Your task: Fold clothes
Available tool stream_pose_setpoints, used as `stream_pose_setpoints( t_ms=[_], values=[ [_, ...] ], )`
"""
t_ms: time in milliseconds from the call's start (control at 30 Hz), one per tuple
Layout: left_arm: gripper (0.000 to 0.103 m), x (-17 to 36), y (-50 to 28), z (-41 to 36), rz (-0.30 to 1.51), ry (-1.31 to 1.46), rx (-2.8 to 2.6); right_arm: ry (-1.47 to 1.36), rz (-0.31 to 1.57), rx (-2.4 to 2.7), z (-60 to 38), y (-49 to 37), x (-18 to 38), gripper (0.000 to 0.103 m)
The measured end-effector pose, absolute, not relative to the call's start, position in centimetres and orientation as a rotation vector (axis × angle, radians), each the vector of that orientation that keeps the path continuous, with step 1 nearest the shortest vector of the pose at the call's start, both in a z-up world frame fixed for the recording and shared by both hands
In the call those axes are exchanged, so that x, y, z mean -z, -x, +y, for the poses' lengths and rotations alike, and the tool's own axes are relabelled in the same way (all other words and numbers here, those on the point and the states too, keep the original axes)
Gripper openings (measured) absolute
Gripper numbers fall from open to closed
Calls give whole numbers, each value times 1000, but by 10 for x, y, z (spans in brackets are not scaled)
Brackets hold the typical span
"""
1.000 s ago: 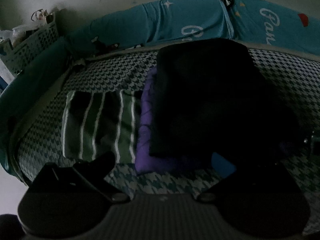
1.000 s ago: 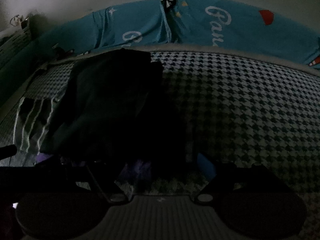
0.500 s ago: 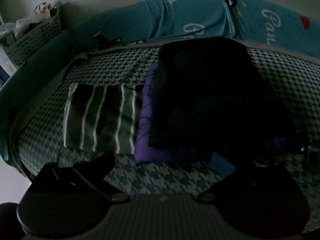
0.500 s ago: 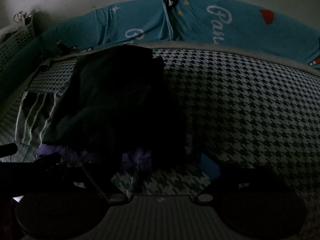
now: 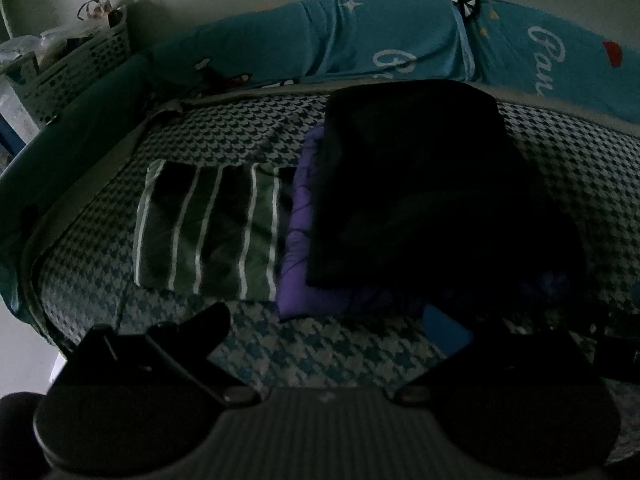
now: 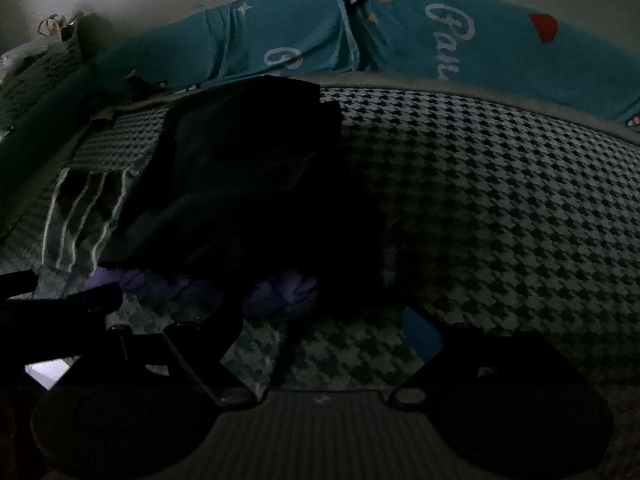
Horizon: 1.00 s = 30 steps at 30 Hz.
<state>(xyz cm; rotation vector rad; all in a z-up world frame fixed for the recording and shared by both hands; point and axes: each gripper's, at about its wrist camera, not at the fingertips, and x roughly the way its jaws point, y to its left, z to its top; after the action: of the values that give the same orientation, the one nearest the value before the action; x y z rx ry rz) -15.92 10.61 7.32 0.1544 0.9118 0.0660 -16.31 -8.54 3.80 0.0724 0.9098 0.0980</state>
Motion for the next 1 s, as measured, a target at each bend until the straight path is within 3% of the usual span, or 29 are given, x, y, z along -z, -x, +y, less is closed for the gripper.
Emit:
stream_pose_setpoints(
  t_ms=[1000],
  values=[
    [103,-73,179,85,915,-179,-45,-63,904,-62,-101,170,-41,87]
  ],
)
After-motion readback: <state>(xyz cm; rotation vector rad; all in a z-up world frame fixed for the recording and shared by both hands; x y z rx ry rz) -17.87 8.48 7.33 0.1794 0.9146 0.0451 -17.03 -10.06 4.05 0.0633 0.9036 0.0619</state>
